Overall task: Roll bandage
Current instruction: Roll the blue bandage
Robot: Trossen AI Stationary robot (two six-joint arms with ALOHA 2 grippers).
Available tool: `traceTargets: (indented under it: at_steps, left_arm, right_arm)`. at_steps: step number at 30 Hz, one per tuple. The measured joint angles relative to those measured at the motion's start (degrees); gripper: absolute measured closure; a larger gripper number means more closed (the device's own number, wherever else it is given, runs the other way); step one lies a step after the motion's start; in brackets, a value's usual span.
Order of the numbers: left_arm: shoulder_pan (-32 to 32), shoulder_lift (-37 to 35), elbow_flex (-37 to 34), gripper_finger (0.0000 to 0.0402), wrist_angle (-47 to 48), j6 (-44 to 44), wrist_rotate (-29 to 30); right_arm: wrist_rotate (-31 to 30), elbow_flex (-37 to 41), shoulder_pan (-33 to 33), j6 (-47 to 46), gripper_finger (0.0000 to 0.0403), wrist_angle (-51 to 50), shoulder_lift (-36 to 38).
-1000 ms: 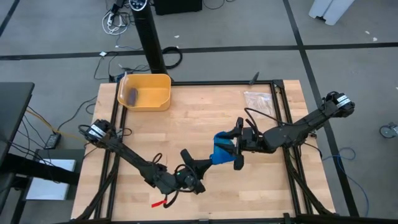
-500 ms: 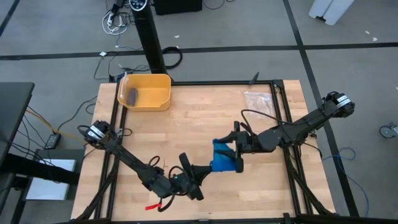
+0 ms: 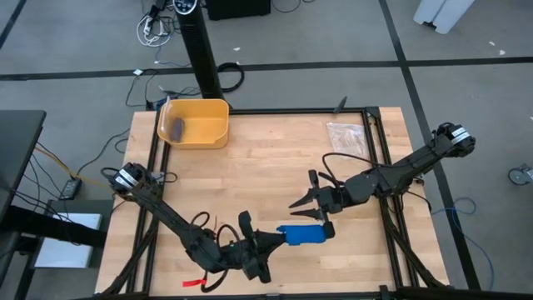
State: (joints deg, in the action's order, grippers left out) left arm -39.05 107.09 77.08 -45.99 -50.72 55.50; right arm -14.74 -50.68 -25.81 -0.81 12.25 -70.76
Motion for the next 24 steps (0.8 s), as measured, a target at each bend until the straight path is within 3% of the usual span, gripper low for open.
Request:
traceTargets:
  at_steps: [6,9,12,16,24]
  left_arm:
    - [0.4,0.0,0.1,0.0401,-4.3,0.1,1.5]
    - [0.4,0.0,0.2,0.0401,-8.7,-0.6,1.6]
    - [0.0,0.0,0.2,0.0401,-13.2,-1.4,2.0]
    - [-0.4,-0.4,0.2,0.0401,-17.0,0.0,4.4]
    - [-0.3,-0.4,0.1,0.0401,-22.3,4.4,5.9]
  right_arm:
    - [2.1,0.0,-2.1,1.6,0.0390,-0.1,0.0]
    - [-2.4,0.0,-3.7,1.3,0.0394,-1.6,0.3]
    - [-9.5,0.1,-5.2,0.9,0.0371,-8.5,3.4]
    - [-12.9,0.1,-7.8,-2.2,0.0323,-12.1,9.1]
    - [-13.7,3.9,-11.8,1.4,0.0235,5.6,9.1]
